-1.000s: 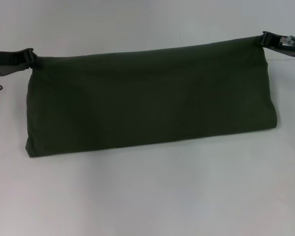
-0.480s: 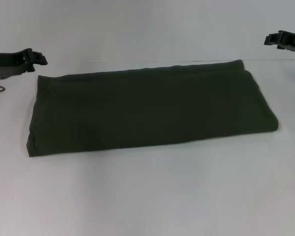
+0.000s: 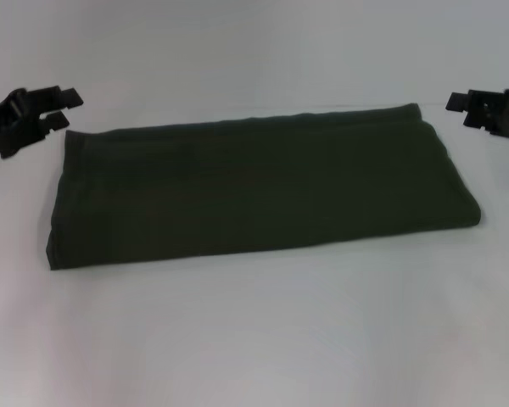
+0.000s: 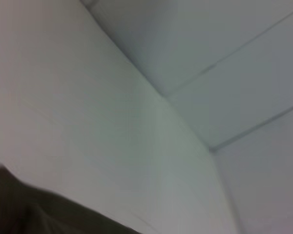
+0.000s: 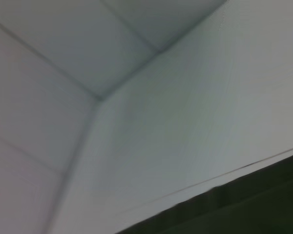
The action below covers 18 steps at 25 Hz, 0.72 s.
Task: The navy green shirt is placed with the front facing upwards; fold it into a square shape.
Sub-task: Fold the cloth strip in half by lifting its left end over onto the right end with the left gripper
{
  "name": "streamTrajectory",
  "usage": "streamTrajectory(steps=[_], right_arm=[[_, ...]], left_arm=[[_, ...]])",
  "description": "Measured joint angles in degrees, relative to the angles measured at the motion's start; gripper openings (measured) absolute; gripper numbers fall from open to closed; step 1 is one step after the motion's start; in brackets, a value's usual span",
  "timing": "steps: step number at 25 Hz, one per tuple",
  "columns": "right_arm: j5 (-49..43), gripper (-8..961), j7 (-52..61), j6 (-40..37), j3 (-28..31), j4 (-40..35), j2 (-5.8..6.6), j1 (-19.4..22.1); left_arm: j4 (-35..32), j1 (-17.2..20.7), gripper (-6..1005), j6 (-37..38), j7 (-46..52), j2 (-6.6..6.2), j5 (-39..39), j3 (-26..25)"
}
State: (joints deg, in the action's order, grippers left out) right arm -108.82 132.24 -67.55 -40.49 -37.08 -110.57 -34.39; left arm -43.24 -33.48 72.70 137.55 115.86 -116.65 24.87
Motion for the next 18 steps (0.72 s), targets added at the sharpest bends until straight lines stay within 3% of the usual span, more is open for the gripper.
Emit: streamTrajectory(steps=[7,12,18], right_arm=[[10.2,582,-8.8,-13.3,2.8,5.6,-0.66,6.7],[10.2,582,-9.9,-14.2,3.3,7.2,-0.42,7.9],[10.3,582,-10.7,-15.3,3.5,7.4,-0.14,8.1]], left_arm=[[1.6,7.7,500,11.6,2.1,2.44,1.5,-6.7],[3.4,11.8,505,12.5,5.2,3.89,1.3,-8.0],[4.5,12.9,510,10.1,9.1,4.35,0.5,-8.0]])
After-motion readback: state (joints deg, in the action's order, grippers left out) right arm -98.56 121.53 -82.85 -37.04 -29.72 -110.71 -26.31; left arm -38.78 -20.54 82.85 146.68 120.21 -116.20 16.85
